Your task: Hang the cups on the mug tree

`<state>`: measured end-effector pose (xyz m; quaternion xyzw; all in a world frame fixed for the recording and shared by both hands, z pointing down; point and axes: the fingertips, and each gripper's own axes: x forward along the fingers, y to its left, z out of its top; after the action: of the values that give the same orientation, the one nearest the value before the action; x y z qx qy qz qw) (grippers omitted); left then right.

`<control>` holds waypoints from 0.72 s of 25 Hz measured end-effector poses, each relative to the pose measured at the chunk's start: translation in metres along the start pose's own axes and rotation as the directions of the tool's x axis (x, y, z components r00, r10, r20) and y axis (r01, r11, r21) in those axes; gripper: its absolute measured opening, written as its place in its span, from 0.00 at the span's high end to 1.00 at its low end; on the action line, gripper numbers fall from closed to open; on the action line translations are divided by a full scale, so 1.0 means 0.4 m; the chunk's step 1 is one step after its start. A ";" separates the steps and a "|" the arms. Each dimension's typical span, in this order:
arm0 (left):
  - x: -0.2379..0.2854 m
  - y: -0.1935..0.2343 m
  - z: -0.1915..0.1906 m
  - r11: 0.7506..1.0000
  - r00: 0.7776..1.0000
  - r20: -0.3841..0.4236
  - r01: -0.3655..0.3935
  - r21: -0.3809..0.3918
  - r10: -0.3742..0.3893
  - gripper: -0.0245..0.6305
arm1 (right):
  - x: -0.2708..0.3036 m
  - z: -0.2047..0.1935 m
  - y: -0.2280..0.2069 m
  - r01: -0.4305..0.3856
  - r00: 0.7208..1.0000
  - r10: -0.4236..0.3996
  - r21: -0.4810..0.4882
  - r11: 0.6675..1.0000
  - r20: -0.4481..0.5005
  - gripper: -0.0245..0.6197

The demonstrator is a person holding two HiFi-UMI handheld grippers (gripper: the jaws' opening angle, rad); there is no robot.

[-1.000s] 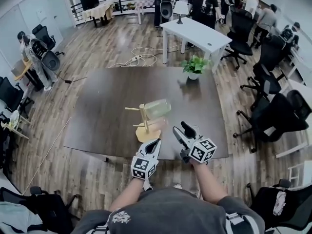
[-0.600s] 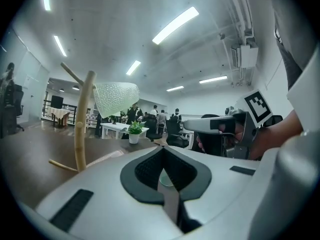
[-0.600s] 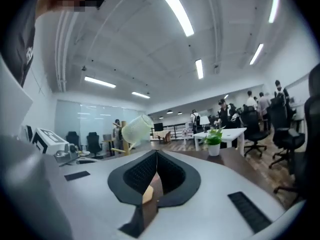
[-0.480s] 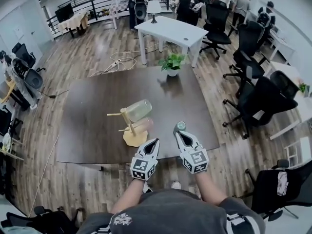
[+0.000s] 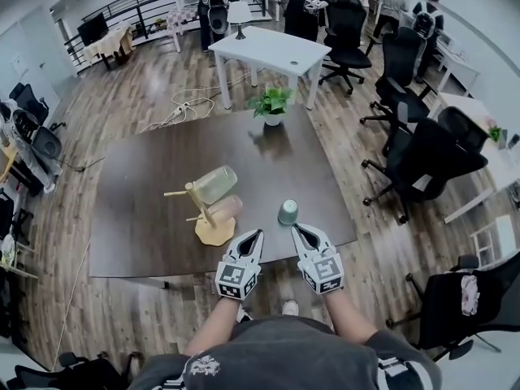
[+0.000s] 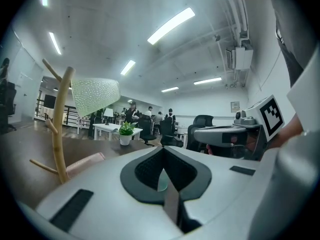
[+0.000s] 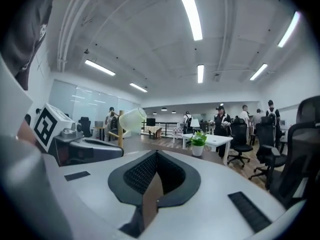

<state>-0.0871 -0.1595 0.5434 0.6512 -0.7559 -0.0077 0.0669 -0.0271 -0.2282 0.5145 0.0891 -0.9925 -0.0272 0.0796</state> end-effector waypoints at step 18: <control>0.077 -0.003 -0.020 0.999 0.999 -0.034 0.035 0.020 -0.035 0.95 | 0.019 -0.132 -0.089 0.078 0.992 -0.073 0.046 0.996 -0.098 0.92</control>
<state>-0.0896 -0.1894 0.5542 0.6650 -0.7432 0.0097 0.0727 -0.0197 -0.2668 0.5655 0.1297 -0.9837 -0.0012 0.1241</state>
